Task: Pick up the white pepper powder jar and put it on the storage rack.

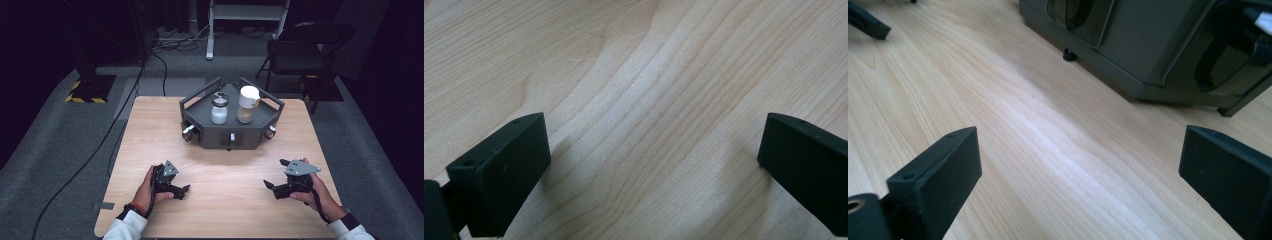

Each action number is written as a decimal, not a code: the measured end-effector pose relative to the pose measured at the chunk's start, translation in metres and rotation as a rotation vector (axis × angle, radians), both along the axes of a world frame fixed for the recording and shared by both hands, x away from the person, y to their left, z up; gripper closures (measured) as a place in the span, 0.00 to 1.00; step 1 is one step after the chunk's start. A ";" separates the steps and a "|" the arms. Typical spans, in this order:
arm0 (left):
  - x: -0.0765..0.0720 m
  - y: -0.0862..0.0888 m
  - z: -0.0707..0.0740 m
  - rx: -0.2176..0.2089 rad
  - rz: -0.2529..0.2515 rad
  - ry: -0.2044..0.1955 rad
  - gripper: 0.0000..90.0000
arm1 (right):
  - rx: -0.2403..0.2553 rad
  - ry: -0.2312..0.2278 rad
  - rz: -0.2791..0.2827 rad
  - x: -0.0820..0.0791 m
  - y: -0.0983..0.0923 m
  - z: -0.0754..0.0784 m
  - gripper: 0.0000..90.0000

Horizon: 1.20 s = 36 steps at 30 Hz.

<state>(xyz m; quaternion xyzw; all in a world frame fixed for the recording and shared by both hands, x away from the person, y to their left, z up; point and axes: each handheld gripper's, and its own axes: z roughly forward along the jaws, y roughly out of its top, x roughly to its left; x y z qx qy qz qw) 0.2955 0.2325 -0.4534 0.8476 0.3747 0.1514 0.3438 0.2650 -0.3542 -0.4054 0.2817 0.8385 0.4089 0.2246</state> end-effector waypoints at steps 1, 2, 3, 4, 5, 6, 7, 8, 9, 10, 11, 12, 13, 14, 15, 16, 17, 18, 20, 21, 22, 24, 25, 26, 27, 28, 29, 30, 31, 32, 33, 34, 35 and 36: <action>0.000 0.000 0.000 0.000 0.000 0.000 0.00 | -0.004 0.007 0.004 0.001 -0.001 -0.002 0.03; 0.000 0.000 0.000 0.000 0.000 0.000 0.00 | -0.012 0.013 0.006 0.001 -0.001 -0.003 0.04; 0.000 0.000 0.000 0.000 0.000 0.000 0.00 | -0.024 0.017 0.007 0.002 -0.001 -0.005 0.04; 0.000 0.000 0.000 0.000 0.000 0.000 0.00 | -0.033 0.024 0.008 0.003 -0.001 -0.007 0.03; 0.000 0.000 0.000 0.000 0.000 0.000 0.00 | -0.039 0.034 0.009 0.004 -0.001 -0.008 0.03; 0.000 0.000 0.000 0.000 0.000 0.000 0.00 | -0.045 0.042 0.007 0.005 0.000 -0.009 0.04; 0.000 0.000 0.000 0.000 -0.001 0.000 0.00 | -0.043 0.052 0.000 0.007 0.000 -0.011 0.04; 0.000 0.000 0.000 0.000 0.000 0.000 0.00 | -0.042 0.068 -0.008 0.009 0.000 -0.012 0.04; 0.000 0.000 0.000 0.000 0.001 0.001 0.00 | -0.047 0.078 -0.014 0.010 0.001 -0.014 0.04; 0.000 0.000 0.000 0.000 0.000 0.000 0.00 | -0.057 0.082 -0.018 0.011 0.002 -0.015 0.04; 0.000 0.000 0.000 0.000 0.000 0.000 0.00 | -0.068 0.085 -0.020 0.012 0.002 -0.017 0.03; 0.000 0.000 0.000 0.000 0.000 0.000 0.00 | -0.074 0.091 -0.023 0.014 0.003 -0.018 0.04; 0.000 0.000 0.000 0.000 0.000 0.000 0.00 | -0.074 0.098 -0.028 0.015 0.002 -0.019 0.04; 0.000 0.000 0.000 0.000 0.000 0.000 0.00 | -0.074 0.104 -0.030 0.016 0.002 -0.020 0.03; 0.000 0.000 0.000 0.000 0.000 0.000 0.00 | -0.077 0.105 -0.033 0.016 0.002 -0.021 0.03; 0.000 0.000 0.000 0.000 0.000 0.000 0.00 | -0.078 0.107 -0.035 0.017 0.002 -0.022 0.04; 0.000 0.000 0.000 0.000 0.000 0.000 0.00 | -0.080 0.101 -0.036 0.016 0.002 -0.024 0.03; 0.000 0.000 0.000 0.000 0.000 0.000 0.00 | -0.087 0.094 -0.040 0.015 0.003 -0.025 0.03; 0.000 0.000 0.000 0.000 0.000 0.000 0.00 | -0.094 0.094 -0.037 0.016 0.003 -0.028 0.04; 0.000 0.000 0.000 0.000 0.000 0.000 0.00 | -0.093 0.099 -0.037 0.017 0.002 -0.028 0.04; 0.000 0.000 0.000 0.000 0.000 0.000 0.00 | -0.099 0.100 -0.036 0.017 0.003 -0.029 0.04; 0.000 0.000 0.000 0.000 0.000 0.000 0.00 | -0.117 0.095 -0.037 0.018 0.005 -0.030 0.04; 0.000 0.000 0.000 0.000 0.000 0.000 0.00 | -0.117 0.101 -0.037 0.018 0.005 -0.030 0.04; 0.000 0.000 0.000 0.000 0.000 0.000 0.00 | -0.119 0.108 -0.036 0.019 0.005 -0.030 0.03; 0.000 0.000 0.000 0.000 0.000 0.000 0.00 | -0.125 0.110 -0.035 0.019 0.006 -0.030 0.04; 0.000 0.000 0.000 0.000 0.000 0.000 0.00 | -0.135 0.110 -0.032 0.019 0.006 -0.030 0.04; 0.000 0.000 0.000 0.000 0.000 0.000 0.00 | -0.143 0.111 -0.032 0.020 0.007 -0.031 0.04; 0.000 0.000 0.000 0.000 0.000 0.000 0.00 | -0.148 0.113 -0.034 0.020 0.008 -0.031 0.04; 0.000 0.000 0.000 0.000 0.000 0.000 0.00 | -0.150 0.115 -0.034 0.020 0.008 -0.032 0.04; 0.000 0.000 0.000 0.000 0.000 0.000 0.00 | -0.153 0.117 -0.035 0.021 0.009 -0.032 0.04; 0.000 0.000 0.000 0.000 0.000 0.000 0.00 | -0.160 0.115 -0.035 0.021 0.009 -0.032 0.04; 0.000 0.000 0.000 0.000 0.000 0.000 0.00 | -0.160 0.115 -0.035 0.021 0.009 -0.032 0.04; 0.000 0.000 0.000 0.000 0.000 0.000 0.00 | -0.162 0.120 -0.040 0.021 0.009 -0.033 0.03; 0.000 0.000 0.000 0.000 0.000 0.000 0.00 | -0.152 0.130 -0.042 0.023 0.007 -0.034 0.03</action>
